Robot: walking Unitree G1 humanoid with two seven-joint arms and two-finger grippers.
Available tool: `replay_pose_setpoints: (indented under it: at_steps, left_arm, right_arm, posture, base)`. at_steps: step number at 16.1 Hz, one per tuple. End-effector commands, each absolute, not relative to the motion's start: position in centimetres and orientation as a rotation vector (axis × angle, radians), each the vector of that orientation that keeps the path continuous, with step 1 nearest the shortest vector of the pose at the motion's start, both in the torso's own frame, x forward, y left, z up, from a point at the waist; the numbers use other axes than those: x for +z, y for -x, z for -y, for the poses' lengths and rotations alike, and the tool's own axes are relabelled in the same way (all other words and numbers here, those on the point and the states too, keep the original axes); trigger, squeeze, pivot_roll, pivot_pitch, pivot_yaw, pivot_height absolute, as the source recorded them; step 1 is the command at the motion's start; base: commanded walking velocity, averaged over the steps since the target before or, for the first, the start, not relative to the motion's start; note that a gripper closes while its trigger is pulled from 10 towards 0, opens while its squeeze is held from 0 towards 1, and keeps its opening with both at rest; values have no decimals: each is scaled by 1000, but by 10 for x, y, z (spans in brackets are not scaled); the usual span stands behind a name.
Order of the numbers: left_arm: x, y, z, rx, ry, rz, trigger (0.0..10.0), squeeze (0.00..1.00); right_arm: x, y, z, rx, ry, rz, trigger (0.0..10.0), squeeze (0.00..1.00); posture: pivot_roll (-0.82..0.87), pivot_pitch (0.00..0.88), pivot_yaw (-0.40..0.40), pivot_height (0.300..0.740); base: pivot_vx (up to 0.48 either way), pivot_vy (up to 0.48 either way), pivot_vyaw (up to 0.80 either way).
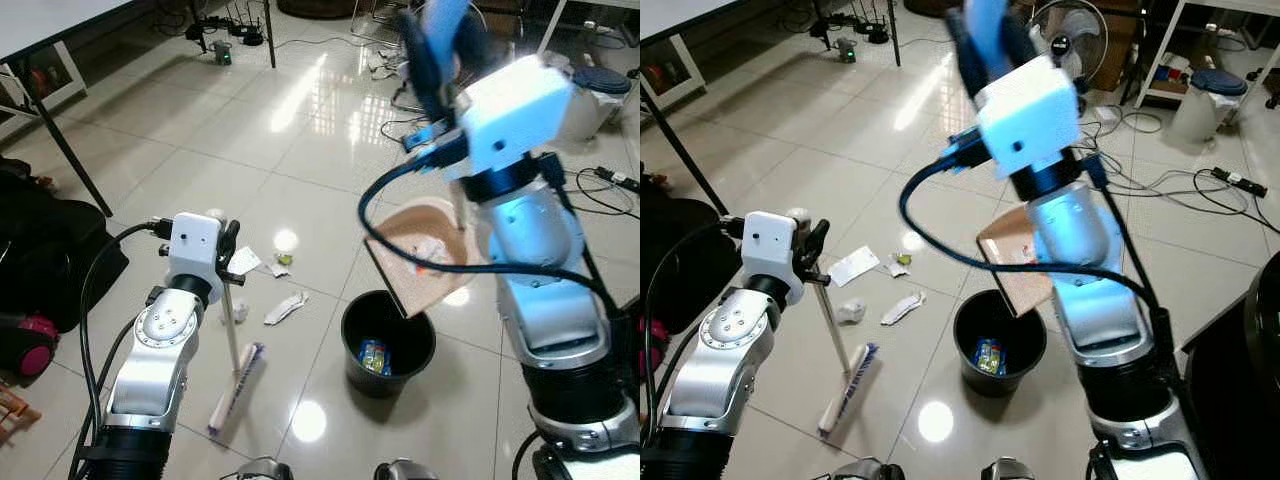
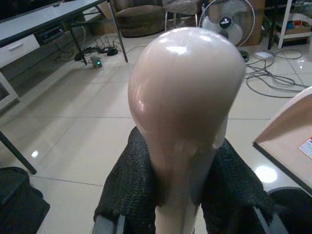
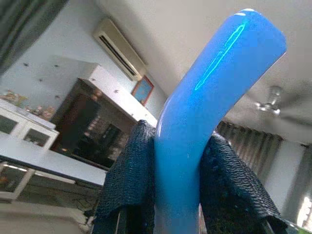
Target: Sweep floor
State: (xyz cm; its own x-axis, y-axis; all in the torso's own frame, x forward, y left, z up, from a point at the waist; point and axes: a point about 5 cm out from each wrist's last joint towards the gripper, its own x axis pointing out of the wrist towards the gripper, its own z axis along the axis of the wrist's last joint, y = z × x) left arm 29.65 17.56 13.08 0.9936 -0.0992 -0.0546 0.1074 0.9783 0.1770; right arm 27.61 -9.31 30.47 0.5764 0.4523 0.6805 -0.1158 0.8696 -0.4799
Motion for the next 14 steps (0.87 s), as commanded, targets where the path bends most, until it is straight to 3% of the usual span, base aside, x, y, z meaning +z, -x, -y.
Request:
replay_pose_setpoints:
  at_steps: [1,5,9,12,14]
  left_arm:
    - [138,-298,-180,-89,-201,-12,10000,0]
    - [139,-300,-176,-100,-198,-10,10000,0]
    - [139,-300,-176,-100,-198,-10,10000,0]
    - [140,-302,-176,-102,-195,-10,10000,0]
    - [143,-303,-173,-123,-206,5,10000,0]
  right_arm:
    - [305,-270,86,384,433,945,10000,0]
    - [285,-265,68,496,523,906,10000,0]
    - [282,-264,66,491,578,930,10000,0]
    - [288,-269,74,412,622,932,10000,0]
    - [298,-275,92,289,528,882,10000,0]
  posture:
    - [-97,76,37,740]
    - [-97,76,41,740]
    - [-97,75,43,740]
    - [-97,70,41,740]
    - [-97,67,40,740]
  base:
    - [0,0,0]
    - [0,0,0]
    - [0,0,0]
    - [0,0,0]
    - [0,0,0]
